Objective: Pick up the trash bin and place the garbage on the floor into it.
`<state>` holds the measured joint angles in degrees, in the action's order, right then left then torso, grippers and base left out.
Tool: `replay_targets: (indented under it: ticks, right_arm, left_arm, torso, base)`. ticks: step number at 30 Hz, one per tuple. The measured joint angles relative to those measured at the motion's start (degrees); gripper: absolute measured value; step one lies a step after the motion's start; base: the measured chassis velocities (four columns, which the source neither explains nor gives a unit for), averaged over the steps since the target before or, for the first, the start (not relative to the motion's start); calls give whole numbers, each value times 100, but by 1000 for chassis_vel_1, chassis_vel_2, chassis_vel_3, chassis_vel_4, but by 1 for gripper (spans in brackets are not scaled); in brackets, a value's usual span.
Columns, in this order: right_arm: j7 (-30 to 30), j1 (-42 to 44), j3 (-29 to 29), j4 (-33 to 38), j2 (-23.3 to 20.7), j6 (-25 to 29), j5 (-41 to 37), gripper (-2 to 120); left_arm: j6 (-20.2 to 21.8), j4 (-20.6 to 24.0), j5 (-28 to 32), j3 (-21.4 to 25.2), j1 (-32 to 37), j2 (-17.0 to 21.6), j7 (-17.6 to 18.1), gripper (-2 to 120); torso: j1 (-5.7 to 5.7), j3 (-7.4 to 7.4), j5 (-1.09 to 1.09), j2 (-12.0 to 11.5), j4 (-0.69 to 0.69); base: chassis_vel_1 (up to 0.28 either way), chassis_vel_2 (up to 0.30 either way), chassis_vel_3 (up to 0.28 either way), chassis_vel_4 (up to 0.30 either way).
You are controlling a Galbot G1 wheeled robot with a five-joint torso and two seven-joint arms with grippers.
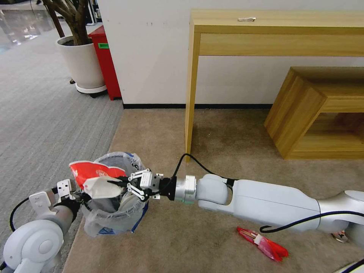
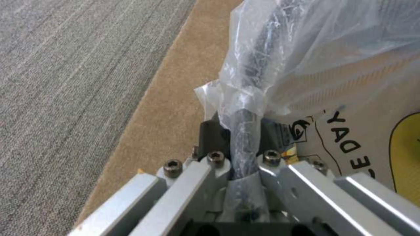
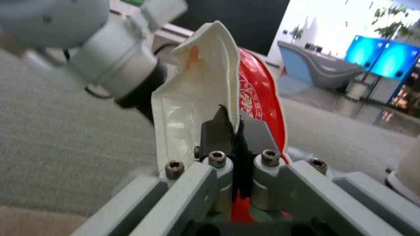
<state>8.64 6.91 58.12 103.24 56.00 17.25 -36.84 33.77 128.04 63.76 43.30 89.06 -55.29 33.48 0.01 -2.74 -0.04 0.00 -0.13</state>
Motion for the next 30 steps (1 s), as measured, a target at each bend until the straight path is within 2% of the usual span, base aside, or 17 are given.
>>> replay_targets:
  ticks: [30]
  right_arm:
    - [-121,-24,311,-641,257,-248,47,0]
  left_arm:
    - [4,490,-98,-16,210,-82,-27,0]
  torso:
    - [0,0,0,0,0]
  base:
    - [0,0,0,0]
